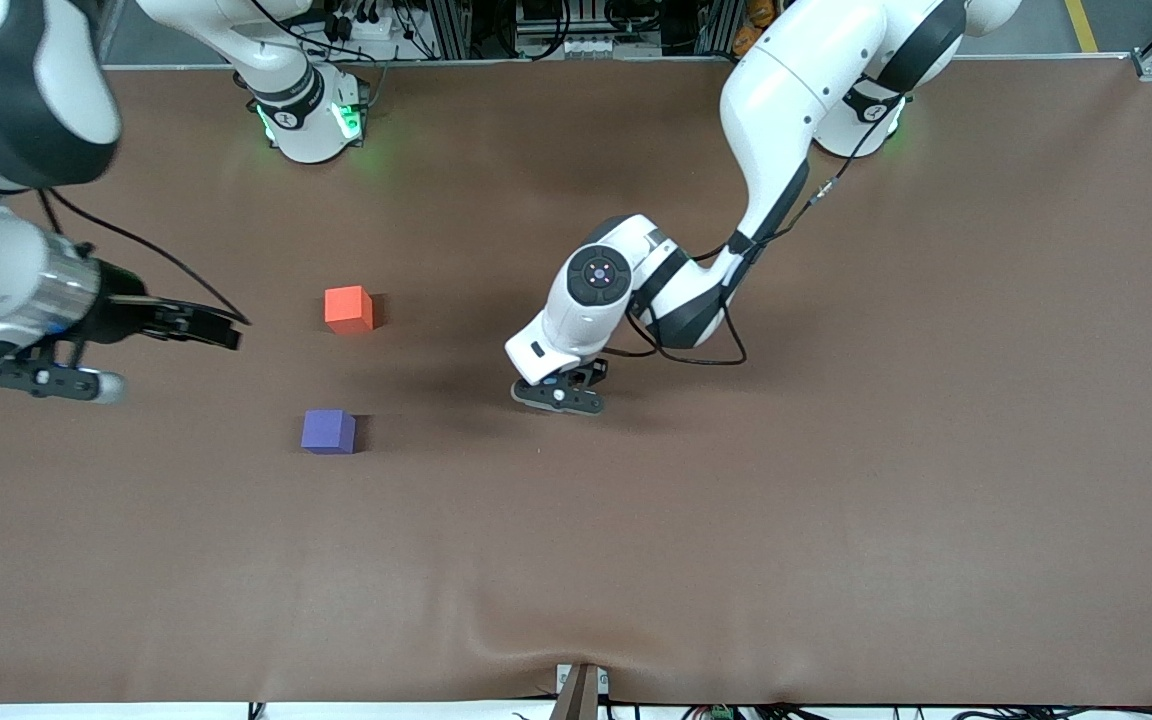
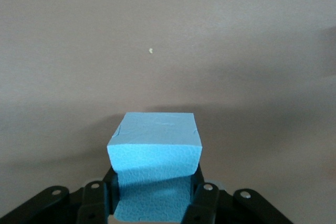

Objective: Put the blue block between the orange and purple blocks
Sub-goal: 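Carry the blue cube to mid-table while the right gripper reaches toward it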

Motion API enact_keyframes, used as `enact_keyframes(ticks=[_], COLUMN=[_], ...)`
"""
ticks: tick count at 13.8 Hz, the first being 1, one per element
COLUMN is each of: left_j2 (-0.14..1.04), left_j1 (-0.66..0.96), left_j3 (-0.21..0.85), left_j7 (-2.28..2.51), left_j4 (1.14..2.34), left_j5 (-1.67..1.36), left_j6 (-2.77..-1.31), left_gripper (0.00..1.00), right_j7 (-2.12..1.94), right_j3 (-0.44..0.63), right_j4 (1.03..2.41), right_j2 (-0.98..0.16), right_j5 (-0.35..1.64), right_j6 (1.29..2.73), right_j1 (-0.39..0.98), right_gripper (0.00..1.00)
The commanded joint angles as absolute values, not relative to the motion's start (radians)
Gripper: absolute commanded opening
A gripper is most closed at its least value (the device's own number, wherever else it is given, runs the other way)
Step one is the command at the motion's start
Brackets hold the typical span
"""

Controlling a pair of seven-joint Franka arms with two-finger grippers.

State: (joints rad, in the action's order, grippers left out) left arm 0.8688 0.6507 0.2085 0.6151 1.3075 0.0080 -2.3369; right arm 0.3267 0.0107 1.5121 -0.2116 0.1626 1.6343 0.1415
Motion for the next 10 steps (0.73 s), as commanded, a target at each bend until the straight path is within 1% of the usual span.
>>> enact_keyframes(ticks=[1, 3, 6, 7, 8, 9, 10], left_j2=[0.932, 0.946, 0.979, 0.971, 0.960, 0.944, 0.918], left_j1=[0.692, 0.704, 0.736, 0.735, 0.735, 0.736, 0.736], left_j3=[0.195, 0.195, 0.195, 0.195, 0.195, 0.195, 0.193], left_j7=[0.646, 0.653, 0.710, 0.733, 0.747, 0.765, 0.770], left_j4=[1.270, 1.272, 1.270, 1.272, 1.275, 1.278, 1.278], left_j5=[-0.005, -0.005, -0.005, -0.003, -0.002, 0.002, 0.003], left_j6=[-2.364, -2.373, -2.431, -2.430, -2.424, -2.415, -2.370], left_gripper=[0.00, 0.00, 0.00, 0.31, 0.99, 1.00, 1.00], right_j7=[0.426, 0.515, 0.629, 0.662, 0.698, 0.725, 0.732], right_j3=[0.020, 0.020, 0.020, 0.020, 0.020, 0.020, 0.020], right_j4=[1.499, 1.508, 1.526, 1.522, 1.522, 1.528, 1.534], right_j2=[-0.244, -0.253, -0.253, -0.253, -0.253, -0.256, -0.264], right_j5=[0.175, 0.170, 0.170, 0.172, 0.172, 0.170, 0.169], right_j6=[1.655, 1.654, 1.652, 1.654, 1.654, 1.652, 1.649], right_j1=[0.179, 0.216, 0.245, 0.250, 0.250, 0.250, 0.255], right_gripper=[1.00, 1.00, 1.00, 1.00, 1.00, 1.00, 1.00])
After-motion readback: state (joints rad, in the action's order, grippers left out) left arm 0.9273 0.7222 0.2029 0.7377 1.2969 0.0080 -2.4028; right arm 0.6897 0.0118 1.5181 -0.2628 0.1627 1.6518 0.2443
